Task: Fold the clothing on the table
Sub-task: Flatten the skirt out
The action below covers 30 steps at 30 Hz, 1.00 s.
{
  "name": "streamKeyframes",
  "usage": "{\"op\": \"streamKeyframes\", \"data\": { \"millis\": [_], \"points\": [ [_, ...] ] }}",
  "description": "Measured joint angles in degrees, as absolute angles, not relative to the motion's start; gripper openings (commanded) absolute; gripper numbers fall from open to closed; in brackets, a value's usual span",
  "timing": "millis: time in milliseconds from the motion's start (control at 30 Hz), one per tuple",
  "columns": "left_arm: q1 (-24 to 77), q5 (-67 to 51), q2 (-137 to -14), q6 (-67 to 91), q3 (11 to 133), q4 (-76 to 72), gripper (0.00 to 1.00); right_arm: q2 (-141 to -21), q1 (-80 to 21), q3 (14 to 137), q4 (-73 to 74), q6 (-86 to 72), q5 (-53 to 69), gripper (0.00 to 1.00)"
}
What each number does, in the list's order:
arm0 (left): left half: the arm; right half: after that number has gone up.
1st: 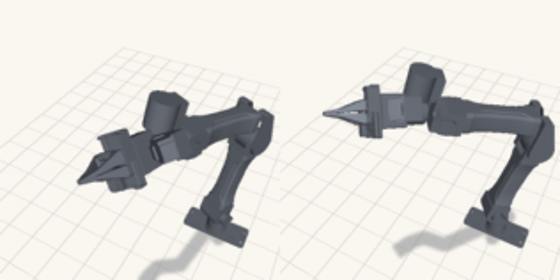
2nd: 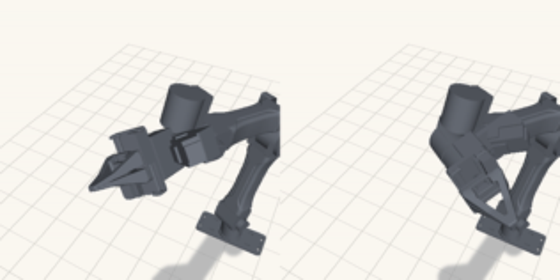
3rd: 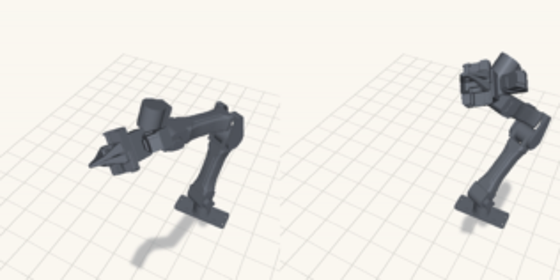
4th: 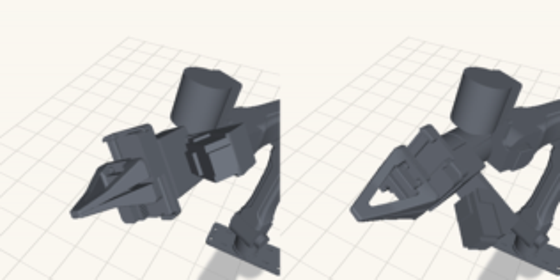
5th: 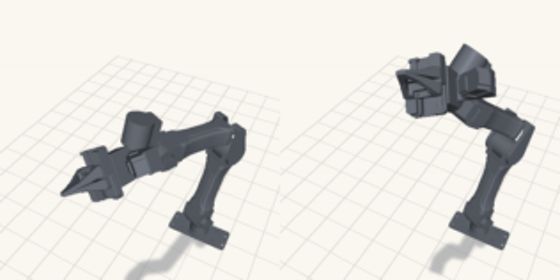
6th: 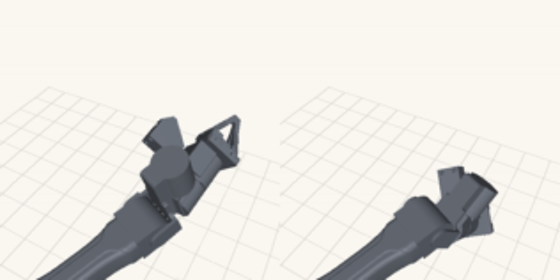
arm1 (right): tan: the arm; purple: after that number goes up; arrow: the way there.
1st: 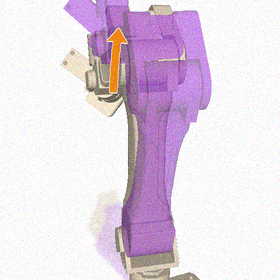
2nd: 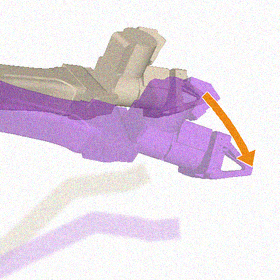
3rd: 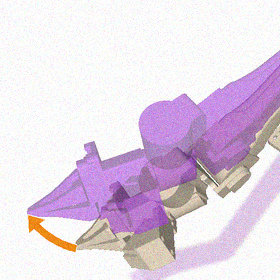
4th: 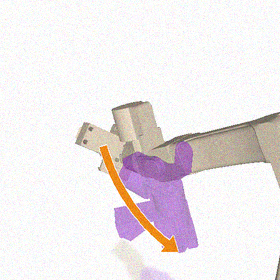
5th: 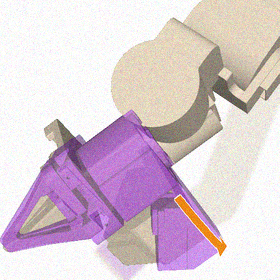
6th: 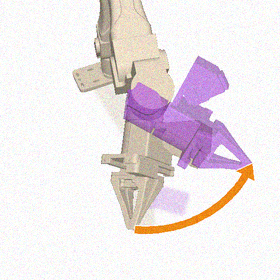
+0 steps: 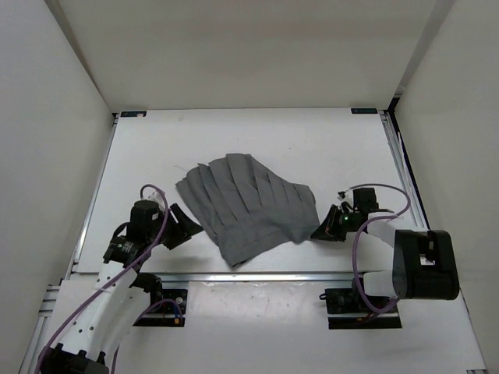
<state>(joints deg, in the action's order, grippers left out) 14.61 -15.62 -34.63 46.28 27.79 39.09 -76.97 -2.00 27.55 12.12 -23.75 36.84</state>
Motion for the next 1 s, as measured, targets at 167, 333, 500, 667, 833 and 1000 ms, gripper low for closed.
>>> {"op": "streamKeyframes", "data": {
  "millis": [167,333,500,667,833,1000],
  "points": [
    [14.4,-17.7,-33.4,46.7,26.0,37.8,0.66,-74.6,-0.5,28.2,19.3,-23.6,26.9,0.00],
    [20.6,-19.0,-34.3,49.3,21.9,35.6,0.65,-75.8,-0.4,36.4,21.4,-22.3,20.1,0.00],
    [23.1,-21.5,-36.2,52.4,15.0,28.4,0.65,-78.8,-0.6,39.8,21.4,-21.2,17.8,0.00],
    [24.4,-21.4,-35.7,58.8,9.0,21.4,0.65,-82.0,-2.7,40.3,22.9,-20.8,16.7,0.00],
    [27.9,-17.9,-36.9,66.4,6.3,10.4,0.65,-83.7,-5.4,41.1,24.0,-20.7,16.5,0.00],
    [32.2,-12.4,-51.6,65.5,13.2,10.8,0.65,-84.8,-7.1,41.7,24.2,-20.5,16.1,0.00]
  ]
}}
